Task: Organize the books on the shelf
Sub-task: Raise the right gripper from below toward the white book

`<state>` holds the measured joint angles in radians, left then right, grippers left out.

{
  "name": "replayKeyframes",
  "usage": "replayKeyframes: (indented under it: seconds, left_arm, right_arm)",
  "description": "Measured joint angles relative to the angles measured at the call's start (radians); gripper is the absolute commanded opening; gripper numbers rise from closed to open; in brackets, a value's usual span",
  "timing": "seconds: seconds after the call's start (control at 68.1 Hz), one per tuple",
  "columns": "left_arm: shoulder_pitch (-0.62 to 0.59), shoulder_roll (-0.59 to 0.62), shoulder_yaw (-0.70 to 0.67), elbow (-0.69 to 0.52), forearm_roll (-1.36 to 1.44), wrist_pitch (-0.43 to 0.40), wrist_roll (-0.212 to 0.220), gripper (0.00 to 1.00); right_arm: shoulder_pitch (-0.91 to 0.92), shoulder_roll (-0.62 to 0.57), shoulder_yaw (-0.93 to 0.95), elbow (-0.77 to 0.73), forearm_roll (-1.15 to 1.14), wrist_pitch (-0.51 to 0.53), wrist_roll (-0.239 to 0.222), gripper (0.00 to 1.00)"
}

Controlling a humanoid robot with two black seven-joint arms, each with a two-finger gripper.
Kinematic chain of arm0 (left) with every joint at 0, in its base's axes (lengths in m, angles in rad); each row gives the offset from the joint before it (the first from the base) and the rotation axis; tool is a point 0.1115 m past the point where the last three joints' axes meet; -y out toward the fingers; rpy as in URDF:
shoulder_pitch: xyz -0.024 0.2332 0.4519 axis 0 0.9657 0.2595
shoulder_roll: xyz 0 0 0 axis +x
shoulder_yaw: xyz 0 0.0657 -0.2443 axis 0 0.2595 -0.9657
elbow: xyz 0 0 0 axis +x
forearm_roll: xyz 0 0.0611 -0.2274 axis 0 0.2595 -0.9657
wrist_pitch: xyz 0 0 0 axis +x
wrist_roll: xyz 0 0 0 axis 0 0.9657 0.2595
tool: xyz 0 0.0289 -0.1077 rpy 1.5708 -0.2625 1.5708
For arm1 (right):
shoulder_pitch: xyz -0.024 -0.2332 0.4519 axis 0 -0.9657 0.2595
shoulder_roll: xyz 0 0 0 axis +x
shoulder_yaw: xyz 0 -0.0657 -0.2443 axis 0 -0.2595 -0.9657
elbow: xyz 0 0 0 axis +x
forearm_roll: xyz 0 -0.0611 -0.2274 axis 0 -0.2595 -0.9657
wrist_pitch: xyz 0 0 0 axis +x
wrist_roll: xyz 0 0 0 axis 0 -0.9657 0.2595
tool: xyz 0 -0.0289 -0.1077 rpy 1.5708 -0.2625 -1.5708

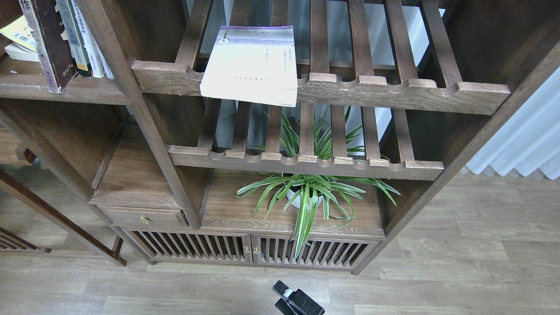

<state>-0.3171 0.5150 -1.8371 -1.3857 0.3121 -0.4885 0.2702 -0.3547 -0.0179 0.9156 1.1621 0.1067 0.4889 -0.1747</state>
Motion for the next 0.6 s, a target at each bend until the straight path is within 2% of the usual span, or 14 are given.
replayKeyframes:
  seconds: [0.059, 0.162, 0.206, 0.235, 0.279, 0.602]
  left_arm:
    - [0.049, -0.002, -0.003, -0.024, -0.050, 0.000, 0.004, 0.56]
    - [0.129, -0.003, -0.010, -0.046, -0.122, 0.000, 0.006, 0.67]
    - [0.160, -0.003, -0.015, -0.050, -0.142, 0.000, 0.006, 0.75]
    - [0.178, -0.003, -0.017, -0.052, -0.152, 0.000, 0.006, 0.87]
    - [0.205, -0.003, -0.019, -0.054, -0.165, 0.000, 0.006, 0.95]
    - [0.388, -0.049, 0.002, -0.057, -0.236, 0.000, 0.005, 0.95]
  right_arm:
    - [0.004, 0.011, 0.025, 0.004, 0.004, 0.000, 0.002, 0.87]
    - [0.008, 0.017, 0.055, 0.017, 0.013, 0.000, 0.003, 0.87]
    - [0.013, 0.017, 0.060, 0.023, 0.015, 0.000, 0.003, 0.87]
    - [0.016, 0.018, 0.062, 0.027, 0.016, 0.000, 0.004, 0.87]
    - [0.018, 0.018, 0.063, 0.034, 0.017, 0.000, 0.004, 0.87]
    - [0.031, 0.018, 0.064, 0.118, 0.018, 0.000, 0.005, 0.86]
